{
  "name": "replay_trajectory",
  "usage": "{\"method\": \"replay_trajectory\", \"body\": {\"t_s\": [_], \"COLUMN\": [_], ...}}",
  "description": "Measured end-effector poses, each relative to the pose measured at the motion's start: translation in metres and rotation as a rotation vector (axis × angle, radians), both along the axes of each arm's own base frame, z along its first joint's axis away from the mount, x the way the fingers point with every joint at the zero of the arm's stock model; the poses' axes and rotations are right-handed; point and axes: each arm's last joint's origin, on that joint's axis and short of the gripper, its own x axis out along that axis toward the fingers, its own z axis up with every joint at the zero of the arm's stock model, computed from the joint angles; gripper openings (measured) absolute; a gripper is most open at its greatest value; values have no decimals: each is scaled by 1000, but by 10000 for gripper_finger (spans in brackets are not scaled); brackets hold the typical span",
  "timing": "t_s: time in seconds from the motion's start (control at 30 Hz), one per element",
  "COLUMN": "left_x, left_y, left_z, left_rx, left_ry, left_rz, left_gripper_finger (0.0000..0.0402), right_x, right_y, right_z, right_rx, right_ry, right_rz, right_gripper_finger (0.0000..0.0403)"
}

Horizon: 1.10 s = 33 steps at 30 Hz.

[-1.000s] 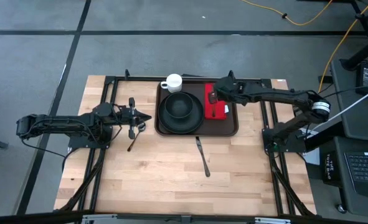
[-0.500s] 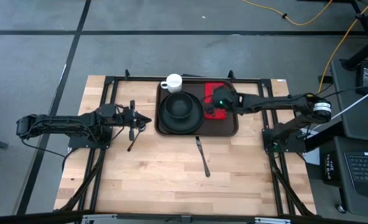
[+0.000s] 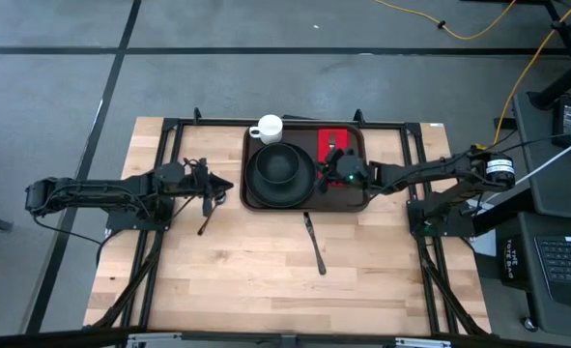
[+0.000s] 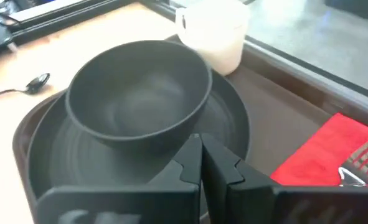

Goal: Set up tray
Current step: Put the black spoon on the red table napkin to the left of the black fork

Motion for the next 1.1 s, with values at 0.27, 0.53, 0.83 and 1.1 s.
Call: {"method": "replay_trajectory", "body": {"t_s": [0.27,0.53,0.83,1.1], "left_x": [4,17,34,33], "left_y": [3,7,26,53], "left_z": [17,42,36,32], "left_rx": [-10,34,-7,-53], "left_ry": [169,402,601,750], "left_rz": [75,54,-19,-85], "left_gripper_finger": [3,3,3,3], "right_x": [1,1,1,2], "right_y": [-1,-1,-1,0], "right_z": [3,3,3,3], "right_rx": [-25,-24,-22,-16], "right_ry": [-18,-18,-20,-25], "right_rz": [9,9,12,26], "right_gripper_finger": [25,15,14,22]}}
